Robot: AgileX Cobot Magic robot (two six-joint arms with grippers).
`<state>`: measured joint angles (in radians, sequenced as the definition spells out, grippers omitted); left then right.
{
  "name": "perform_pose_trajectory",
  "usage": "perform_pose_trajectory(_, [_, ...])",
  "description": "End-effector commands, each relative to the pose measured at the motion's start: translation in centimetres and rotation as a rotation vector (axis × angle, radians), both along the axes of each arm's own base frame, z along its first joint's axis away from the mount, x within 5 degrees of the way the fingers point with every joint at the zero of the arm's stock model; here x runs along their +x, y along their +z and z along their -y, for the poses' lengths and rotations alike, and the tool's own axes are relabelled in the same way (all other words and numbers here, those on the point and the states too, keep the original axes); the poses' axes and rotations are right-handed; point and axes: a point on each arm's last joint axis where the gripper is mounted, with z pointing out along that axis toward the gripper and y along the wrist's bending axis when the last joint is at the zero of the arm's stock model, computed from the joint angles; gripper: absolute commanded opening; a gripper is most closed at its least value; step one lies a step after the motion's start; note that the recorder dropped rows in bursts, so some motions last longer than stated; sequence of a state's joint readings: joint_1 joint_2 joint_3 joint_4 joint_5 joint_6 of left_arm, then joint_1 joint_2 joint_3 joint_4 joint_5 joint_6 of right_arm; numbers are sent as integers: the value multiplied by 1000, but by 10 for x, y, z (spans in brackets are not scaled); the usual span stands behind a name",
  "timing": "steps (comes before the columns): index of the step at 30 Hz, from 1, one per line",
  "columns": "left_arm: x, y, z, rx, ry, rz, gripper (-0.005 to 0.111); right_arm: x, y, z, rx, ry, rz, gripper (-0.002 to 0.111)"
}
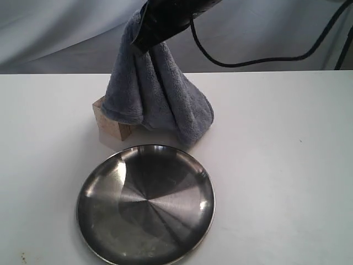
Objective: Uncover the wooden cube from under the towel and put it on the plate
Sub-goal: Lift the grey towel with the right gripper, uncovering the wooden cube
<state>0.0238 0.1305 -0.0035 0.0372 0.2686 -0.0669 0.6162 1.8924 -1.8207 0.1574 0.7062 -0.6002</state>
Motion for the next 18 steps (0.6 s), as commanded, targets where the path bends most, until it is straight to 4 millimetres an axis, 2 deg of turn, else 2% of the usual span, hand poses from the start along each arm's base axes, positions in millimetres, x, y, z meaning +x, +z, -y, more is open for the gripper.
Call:
perform_pose_trajectory(1, [0, 0, 0, -1, -4, 10, 1, -4, 18, 12, -57, -40, 75, 0])
perform_pose_trajectory(3, [0, 0, 0, -1, -4, 10, 1, -3, 23, 18, -60, -93, 88, 0])
perform_pose_trajectory(6, [0, 0, 0, -1, -4, 10, 1, 1, 34, 38, -49, -185, 103, 0])
perform_pose_trajectory(12, [0, 0, 0, -1, -4, 10, 1, 5, 44, 73, -5, -269, 23, 0])
perform_pose_trajectory(18, [0, 0, 0, -1, -4, 10, 1, -4, 66, 98, 65, -315, 9, 0])
